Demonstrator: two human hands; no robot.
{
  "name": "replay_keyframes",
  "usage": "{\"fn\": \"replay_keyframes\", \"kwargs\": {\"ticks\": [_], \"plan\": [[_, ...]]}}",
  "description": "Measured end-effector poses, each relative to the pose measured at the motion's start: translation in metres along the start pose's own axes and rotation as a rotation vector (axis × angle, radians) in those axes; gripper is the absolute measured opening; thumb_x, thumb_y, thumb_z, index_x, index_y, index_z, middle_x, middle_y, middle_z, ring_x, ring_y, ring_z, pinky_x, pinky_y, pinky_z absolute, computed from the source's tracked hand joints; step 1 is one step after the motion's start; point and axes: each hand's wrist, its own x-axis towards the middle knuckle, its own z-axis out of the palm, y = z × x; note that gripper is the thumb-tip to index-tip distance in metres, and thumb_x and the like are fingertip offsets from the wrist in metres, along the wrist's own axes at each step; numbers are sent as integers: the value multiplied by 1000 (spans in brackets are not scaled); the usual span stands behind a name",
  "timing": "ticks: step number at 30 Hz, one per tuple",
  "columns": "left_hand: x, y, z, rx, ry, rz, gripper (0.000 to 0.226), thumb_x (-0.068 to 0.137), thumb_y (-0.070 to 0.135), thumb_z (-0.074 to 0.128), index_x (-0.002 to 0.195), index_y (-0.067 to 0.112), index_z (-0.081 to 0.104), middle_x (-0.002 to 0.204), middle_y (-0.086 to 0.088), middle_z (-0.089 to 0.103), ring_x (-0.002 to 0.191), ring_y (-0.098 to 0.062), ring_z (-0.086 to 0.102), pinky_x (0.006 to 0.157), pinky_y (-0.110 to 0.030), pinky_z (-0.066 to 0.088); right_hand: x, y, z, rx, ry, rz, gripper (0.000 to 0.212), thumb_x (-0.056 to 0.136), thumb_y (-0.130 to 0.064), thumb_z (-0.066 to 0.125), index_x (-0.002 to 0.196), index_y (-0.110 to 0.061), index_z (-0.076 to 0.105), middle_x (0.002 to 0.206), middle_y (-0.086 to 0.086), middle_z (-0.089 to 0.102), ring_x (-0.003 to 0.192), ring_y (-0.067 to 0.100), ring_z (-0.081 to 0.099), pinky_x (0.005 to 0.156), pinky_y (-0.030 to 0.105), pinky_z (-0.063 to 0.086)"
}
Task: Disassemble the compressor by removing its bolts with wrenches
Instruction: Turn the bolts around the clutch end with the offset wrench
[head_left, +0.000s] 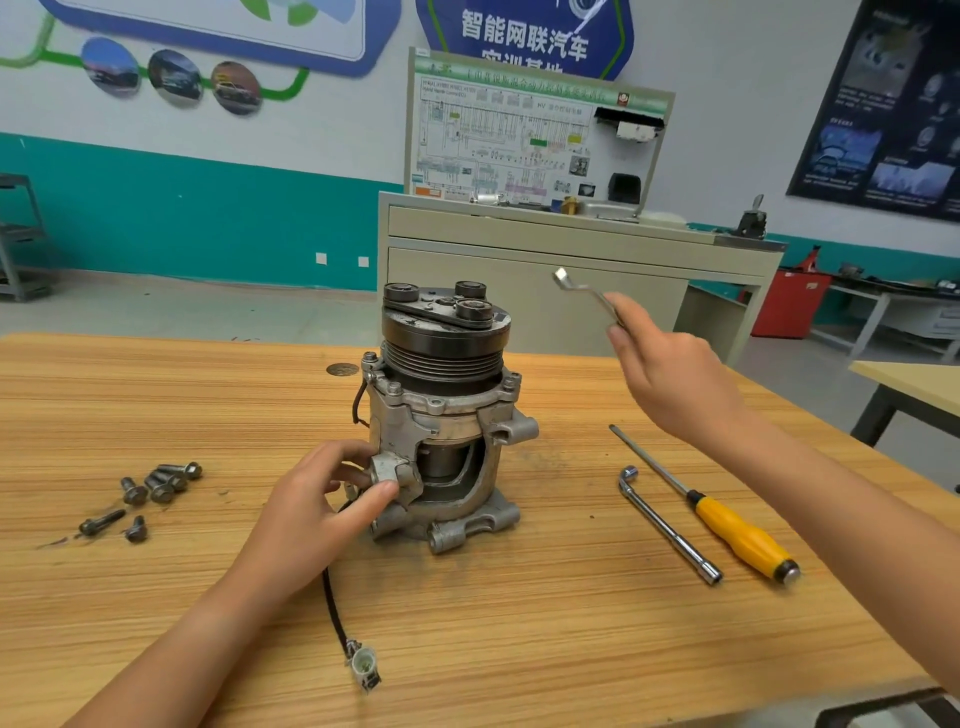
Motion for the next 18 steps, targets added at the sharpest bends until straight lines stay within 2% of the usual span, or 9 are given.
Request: {"fn": "replay_keyframes", "kwargs": {"ticks": [2,4,6,10,14,16,18], "plan": [[-1,0,0,-5,1,-2,27,80,23,71,96,38,55,96,12,63,87,9,57,79,-17,42,-11,-2,-11,-96,-103,-40,38,96,-36,28,125,-20,46,50,-7,39,44,17,39,42,24,25],[-1,1,0,-8,4,-1,27,80,22,71,95,38,55,94,11,63,86,9,58,80,-17,42,-19,-8,-16,-259,-183,-82,36,96,-37,26,120,-21,47,55,-5,46,47,17,44,42,24,29],[-1,1,0,-6,2,0,28,80,22,71,94,38,55,93,11,63,86,9,58,79,-17,42,-23,-16,-17,-361,-244,-69,30,97,-31,28,120,-20,45,62,-3,52,54,20,49,43,25,30],[0,0,0,-6,-4,4,28,79,22,72,94,39,55,92,10,64,85,8,59,80,-18,42,-21,-32,-15,-432,-379,-25,27,95,-15,33,120,-16,41,56,-3,39,49,13,38,40,25,27],[0,0,-1,1,-11,8,29,80,24,71,94,41,53,93,11,63,87,9,58,80,-17,42,-18,-49,-18,-531,-496,-57,22,91,-4,38,112,-10,44,59,-2,33,48,13,31,40,24,24],[0,-1,-1,15,-9,14,30,80,25,71,94,43,51,94,11,63,89,10,57,79,-15,41,-18,-58,-21,-610,-513,-96,27,90,0,40,117,-3,41,59,-1,33,47,14,31,38,25,22],[0,-1,-1,18,-10,14,31,80,25,71,94,43,51,94,11,62,89,10,57,79,-14,41,-22,-67,-22,-648,-541,-111,40,90,3,40,128,6,31,66,3,44,51,18,38,37,26,21]]}}
